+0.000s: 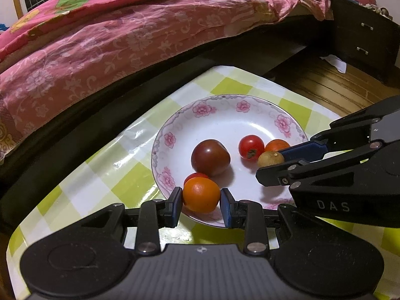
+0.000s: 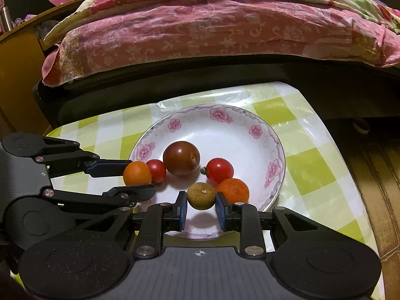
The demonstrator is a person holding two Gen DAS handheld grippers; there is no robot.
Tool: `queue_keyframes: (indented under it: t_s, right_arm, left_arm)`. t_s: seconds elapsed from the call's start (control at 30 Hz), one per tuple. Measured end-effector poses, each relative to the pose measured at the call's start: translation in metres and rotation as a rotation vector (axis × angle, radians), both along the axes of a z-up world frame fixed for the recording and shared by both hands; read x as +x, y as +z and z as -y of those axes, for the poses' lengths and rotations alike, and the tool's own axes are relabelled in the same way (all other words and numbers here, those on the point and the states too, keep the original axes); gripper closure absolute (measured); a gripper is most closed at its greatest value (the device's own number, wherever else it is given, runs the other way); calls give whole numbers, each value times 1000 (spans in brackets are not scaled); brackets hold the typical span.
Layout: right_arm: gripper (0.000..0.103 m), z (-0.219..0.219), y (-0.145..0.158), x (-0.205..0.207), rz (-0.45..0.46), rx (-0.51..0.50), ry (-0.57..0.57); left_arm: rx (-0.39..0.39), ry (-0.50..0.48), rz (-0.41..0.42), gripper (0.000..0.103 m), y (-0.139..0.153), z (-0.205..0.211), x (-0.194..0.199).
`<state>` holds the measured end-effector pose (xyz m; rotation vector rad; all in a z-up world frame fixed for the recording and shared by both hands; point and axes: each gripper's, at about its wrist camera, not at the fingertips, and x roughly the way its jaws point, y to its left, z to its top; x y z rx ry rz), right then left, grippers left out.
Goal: Organize fruits
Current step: 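Carry the orange and longan over the white plate with both tools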
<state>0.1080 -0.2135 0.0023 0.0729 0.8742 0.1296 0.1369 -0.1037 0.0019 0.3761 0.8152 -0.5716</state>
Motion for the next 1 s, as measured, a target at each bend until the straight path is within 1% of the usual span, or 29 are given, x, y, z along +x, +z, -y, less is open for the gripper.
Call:
queue_keyframes:
  t_s: [0.13,0.3,0.73,1.0]
  right_arm:
    - [80,-1,-2,5,7,-3,-1]
    - [79,1,-2,9,13,4,-9]
    - [79,2,1,7,46,-16,-18]
    - [79,4,3,7,52,-7,-29]
  left_arm:
    - [-3,13,7,64,-1,0,4]
    - [-26,24,2,65,-3,0,8]
    - [-50,46,-8,64,-4,3,12]
    - [-63,63,-17,64,-4,3,13]
